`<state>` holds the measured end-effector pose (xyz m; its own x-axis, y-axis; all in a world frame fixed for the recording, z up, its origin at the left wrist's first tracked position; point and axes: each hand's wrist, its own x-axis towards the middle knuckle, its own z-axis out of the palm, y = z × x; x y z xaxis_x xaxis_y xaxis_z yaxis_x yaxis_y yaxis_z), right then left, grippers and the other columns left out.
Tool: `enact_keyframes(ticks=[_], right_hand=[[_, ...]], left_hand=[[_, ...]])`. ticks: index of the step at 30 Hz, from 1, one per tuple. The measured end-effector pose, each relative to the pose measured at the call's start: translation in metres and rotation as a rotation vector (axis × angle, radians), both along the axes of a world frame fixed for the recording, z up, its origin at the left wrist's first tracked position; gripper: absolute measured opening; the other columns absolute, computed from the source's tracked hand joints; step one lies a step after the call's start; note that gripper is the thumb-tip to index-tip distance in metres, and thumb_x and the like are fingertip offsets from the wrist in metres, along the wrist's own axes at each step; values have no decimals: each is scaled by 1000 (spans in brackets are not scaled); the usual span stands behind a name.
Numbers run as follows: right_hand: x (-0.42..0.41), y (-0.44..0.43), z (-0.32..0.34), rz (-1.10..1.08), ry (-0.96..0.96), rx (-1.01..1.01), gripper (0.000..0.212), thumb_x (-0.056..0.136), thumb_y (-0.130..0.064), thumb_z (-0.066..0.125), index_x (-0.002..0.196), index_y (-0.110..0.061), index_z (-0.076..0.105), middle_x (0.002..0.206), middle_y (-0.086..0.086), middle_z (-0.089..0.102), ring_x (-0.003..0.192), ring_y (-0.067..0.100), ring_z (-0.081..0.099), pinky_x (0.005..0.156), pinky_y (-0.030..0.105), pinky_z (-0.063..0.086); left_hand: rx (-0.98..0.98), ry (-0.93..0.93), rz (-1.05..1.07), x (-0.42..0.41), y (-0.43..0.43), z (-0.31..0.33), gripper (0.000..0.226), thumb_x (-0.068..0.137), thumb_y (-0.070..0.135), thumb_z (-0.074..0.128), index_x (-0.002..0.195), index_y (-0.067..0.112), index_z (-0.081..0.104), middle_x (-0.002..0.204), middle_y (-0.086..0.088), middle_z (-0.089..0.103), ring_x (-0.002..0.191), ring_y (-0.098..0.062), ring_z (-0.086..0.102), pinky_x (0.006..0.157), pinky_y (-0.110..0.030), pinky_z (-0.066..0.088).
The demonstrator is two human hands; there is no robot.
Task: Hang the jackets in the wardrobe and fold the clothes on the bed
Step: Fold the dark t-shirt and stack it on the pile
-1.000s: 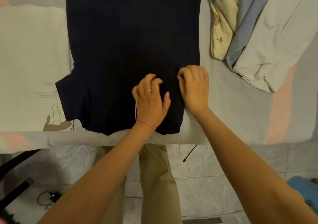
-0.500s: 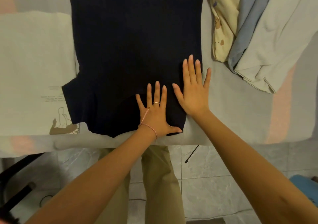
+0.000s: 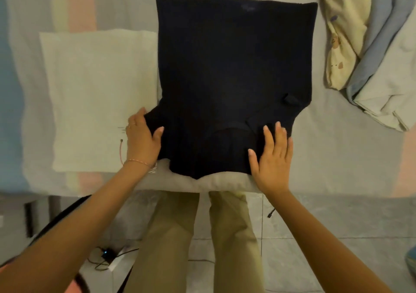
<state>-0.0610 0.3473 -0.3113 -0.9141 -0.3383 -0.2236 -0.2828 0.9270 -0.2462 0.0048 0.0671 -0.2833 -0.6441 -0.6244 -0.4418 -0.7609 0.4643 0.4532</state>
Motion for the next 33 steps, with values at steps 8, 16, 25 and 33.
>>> enact_keyframes(ticks=[8,16,25,33], right_hand=[[-1,-122,16,217,-253,-437,46,90,-5,52,135,-9,44,122,9,51,93,20,58,69,25,45],[16,-170,14,-277,-749,-660,44,100,-17,43,143,-20,36,118,-8,41,76,2,49,67,8,42],[-6,-133,21,-1146,-849,-1015,38,102,-40,29,98,-22,62,93,6,63,79,20,62,71,33,54],[15,-103,19,-523,-304,-510,31,92,-30,59,120,-27,47,94,-9,56,63,8,56,55,24,46]], left_hand=[[177,-72,-58,-9,-37,-14,39,74,29,75,103,7,65,103,-17,63,93,-28,62,84,-42,53],[221,50,65,-11,-30,5,26,94,18,50,114,2,46,97,-7,56,88,-24,58,75,-37,50],[760,109,87,-55,0,47,34,95,18,49,127,16,38,109,-2,57,96,-17,62,66,-32,58],[-127,109,-765,-82,-29,-12,49,82,12,65,129,23,52,134,-4,47,120,-25,45,99,-39,30]])
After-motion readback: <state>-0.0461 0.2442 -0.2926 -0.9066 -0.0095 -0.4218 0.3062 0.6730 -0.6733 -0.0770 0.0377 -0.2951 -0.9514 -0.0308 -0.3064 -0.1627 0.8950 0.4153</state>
